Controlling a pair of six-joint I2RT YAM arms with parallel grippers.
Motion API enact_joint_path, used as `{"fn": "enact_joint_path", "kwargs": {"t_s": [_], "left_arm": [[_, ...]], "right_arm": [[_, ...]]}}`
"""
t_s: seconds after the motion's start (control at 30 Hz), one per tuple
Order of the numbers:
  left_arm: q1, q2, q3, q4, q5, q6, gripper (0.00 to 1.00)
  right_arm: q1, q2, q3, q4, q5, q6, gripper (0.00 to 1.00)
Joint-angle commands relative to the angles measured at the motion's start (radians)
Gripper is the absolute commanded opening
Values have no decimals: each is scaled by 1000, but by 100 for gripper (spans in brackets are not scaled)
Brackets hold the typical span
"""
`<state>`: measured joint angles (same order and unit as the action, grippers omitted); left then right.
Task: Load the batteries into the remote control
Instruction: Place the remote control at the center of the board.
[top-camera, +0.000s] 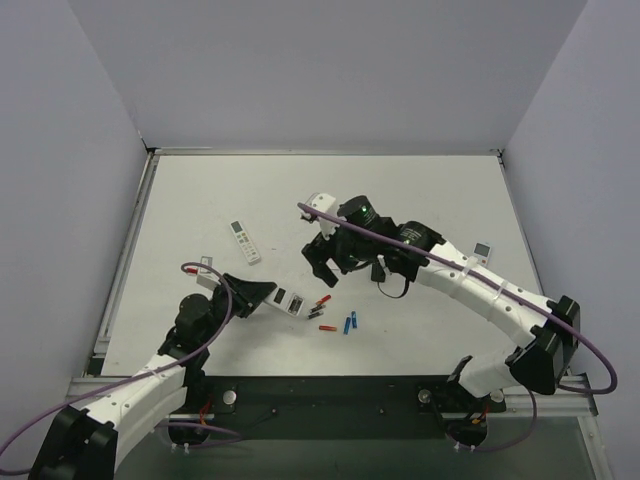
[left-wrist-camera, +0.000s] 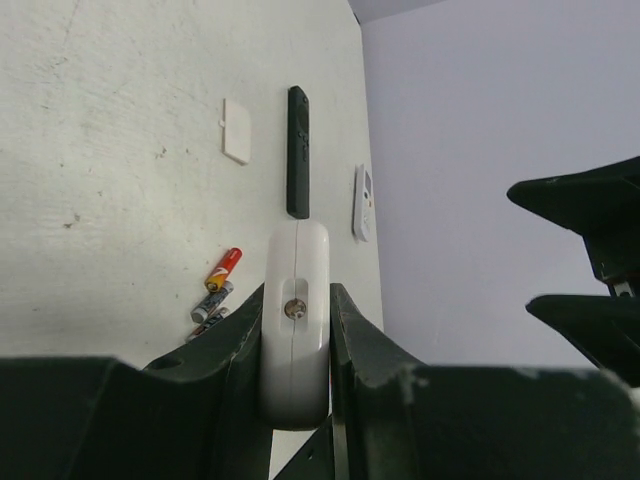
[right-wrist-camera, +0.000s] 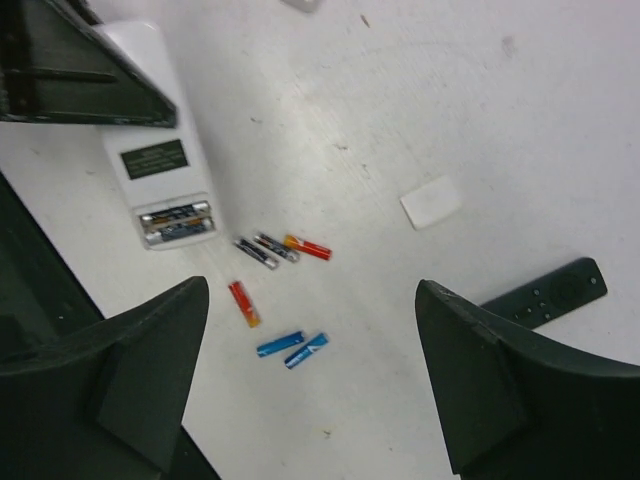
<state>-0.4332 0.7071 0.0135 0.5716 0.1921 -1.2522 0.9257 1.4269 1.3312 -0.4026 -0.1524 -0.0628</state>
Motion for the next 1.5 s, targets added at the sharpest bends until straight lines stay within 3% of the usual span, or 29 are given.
{"fn": "enact_joint_path", "kwargs": {"t_s": [0.0,0.27,0.53,0.87,1.13,1.47], "left_arm": [[-4,25,-35,31,-37,71,0],[-2,83,-33,8,-62,117,0],[-1,107,-29,1,-62,119,0],[2,91,-26,-113,-80,105,0],[2,81,-24,-176,-92,100,0],[4,100,2,-268,-105,94,0]], "right_arm": [[-103,12,-76,15,-134,-133,82],[-258,237,-57,16,-207,-316,83],[-304,461,65,-27,-203,-454,82],[-329,630,220,-116,-226,-560,80],[-326,711,301,-188,-239,-592,73],[-303,748,336,-232,-231,-608,56]]}}
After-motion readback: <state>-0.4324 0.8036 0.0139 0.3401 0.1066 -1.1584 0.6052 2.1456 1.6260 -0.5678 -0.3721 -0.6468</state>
